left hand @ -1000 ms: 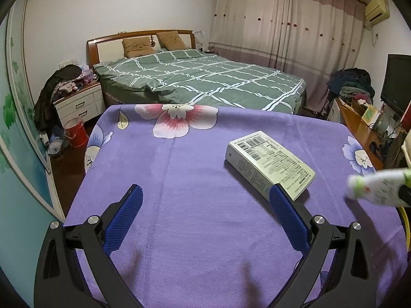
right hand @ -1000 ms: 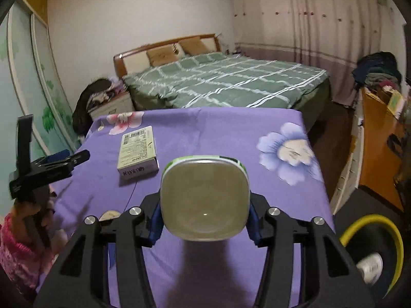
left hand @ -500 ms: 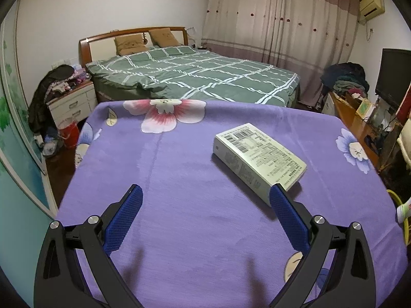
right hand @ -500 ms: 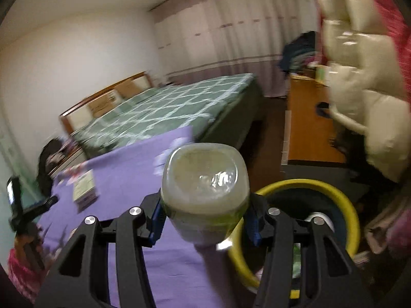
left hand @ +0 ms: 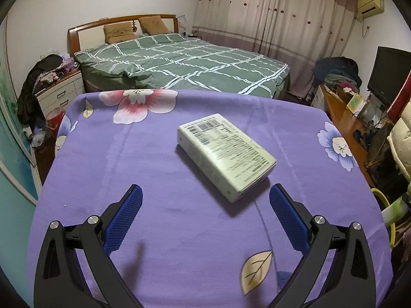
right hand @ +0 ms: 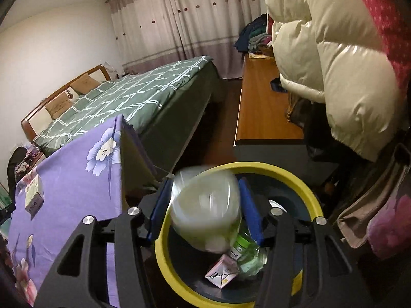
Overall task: Collect trash
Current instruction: 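Carry the milk bottle with the right tool and drop it into the bin, then grasp the white carton box with the left tool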
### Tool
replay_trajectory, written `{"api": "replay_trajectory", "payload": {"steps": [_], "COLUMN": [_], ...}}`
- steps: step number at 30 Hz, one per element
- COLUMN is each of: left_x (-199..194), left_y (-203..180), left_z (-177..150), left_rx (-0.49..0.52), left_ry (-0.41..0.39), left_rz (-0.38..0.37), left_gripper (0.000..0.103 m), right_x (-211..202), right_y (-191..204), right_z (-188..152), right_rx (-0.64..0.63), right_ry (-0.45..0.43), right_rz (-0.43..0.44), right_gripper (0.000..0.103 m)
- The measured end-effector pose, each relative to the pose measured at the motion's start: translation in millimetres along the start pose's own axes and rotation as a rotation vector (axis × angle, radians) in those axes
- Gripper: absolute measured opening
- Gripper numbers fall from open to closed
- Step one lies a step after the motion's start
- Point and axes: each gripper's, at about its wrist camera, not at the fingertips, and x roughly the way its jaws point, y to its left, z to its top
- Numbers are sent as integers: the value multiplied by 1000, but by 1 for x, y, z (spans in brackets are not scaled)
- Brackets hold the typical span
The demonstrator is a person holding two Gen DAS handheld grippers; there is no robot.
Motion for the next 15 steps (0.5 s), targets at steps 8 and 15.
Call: {"api": "replay_trajectory", "payload": {"steps": [8,15], "left_x": [24,70], "left_y": [-22,-12], "left_z": [20,45], "left_rx": [-61,-231], "left_ry": [47,156], "left_rz": [63,120], "left_gripper": [98,98], "right_x": [2,14], "right_y": [6,6], "right_z": [0,-4], "right_rx": [-27,-38], "right_ry": [-8,22], "right_rz": [11,43], "right_gripper": [55,55]}}
